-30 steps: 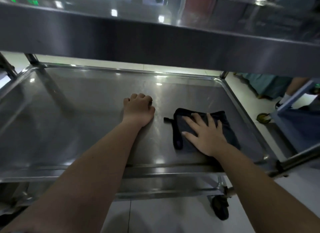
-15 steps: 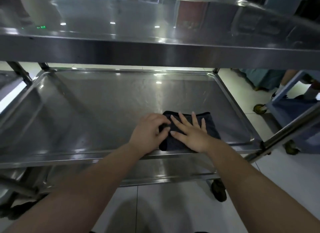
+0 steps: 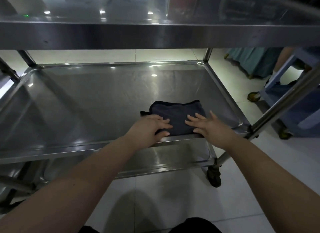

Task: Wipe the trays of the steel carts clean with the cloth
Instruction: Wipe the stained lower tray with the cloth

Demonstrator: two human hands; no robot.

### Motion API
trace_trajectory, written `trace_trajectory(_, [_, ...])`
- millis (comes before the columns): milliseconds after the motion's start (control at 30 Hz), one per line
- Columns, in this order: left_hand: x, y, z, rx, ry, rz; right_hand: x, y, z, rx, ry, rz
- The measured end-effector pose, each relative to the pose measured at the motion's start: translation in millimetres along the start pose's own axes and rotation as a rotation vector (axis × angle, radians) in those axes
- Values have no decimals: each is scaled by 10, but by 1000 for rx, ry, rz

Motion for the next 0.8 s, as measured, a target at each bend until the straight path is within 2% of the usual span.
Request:
trace_trajectory(67, [-6, -43, 51, -38, 2, 56, -35, -83, -37, -24, 65, 166])
trace_trajectory(133, [-6, -88, 126, -26, -29, 106, -107, -207, -129, -160, 141, 296])
trace_trajectory(233, [-55, -138, 217, -25, -133, 161, -243, -404, -266, -236, 113, 341])
trace_trajectory(367, [-164, -348, 235, 105, -217, 266, -204, -672, -420, -276, 72, 387])
trace_trajectory(467, [-213, -650, 344, 101, -138, 321, 17, -881, -454, -378, 52, 371])
trace_trajectory(567, [-126, -926, 536, 20, -3, 336, 349, -1049, -538, -509, 31, 275])
trace_trajectory(667, [151, -931, 676, 53, 95, 322, 695, -987, -593, -426, 27, 291])
trace_trajectory(800, [547, -487, 735, 71, 90, 280, 1009, -528, -522, -340, 2, 329])
Point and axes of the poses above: each hand's wrist, its own x-axis away from the middle knuckle, its own y-axis out of the palm, z = x × y, the point moved 2 cm from there along -x, towards the middle knuckle, and after that the axes turned 3 degrees about z, right-handed, at the moved point
